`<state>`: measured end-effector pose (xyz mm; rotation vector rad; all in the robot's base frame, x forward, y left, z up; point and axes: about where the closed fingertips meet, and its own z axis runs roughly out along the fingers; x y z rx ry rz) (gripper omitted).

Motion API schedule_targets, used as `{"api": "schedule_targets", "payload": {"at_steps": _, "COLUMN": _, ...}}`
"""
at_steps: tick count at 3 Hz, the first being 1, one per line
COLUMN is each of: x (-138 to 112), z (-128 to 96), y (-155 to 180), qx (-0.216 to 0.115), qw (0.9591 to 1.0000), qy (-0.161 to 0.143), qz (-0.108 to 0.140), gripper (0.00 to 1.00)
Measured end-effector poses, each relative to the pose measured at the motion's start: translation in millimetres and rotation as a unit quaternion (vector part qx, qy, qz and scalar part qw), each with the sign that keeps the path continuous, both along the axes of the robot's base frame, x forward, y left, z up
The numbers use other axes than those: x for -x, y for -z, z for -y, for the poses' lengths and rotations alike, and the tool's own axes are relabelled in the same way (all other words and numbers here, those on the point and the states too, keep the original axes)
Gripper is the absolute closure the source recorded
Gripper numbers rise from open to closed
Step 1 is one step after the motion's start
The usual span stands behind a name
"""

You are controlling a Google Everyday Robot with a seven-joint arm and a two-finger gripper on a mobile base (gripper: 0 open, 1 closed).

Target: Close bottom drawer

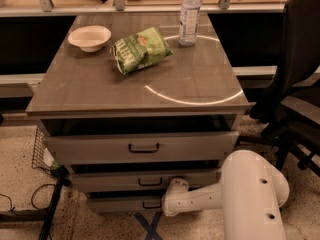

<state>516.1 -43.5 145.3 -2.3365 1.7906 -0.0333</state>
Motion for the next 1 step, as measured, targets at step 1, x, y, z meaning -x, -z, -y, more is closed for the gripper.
{"api": "schedule_targets", "payload": {"at_steps": 1, "x": -9.9, "z": -7.5, "y": -2.4, "qx": -0.002, "qw": 1.0, "qy": -0.002, "qz": 0.005, "gripper": 1.0}}
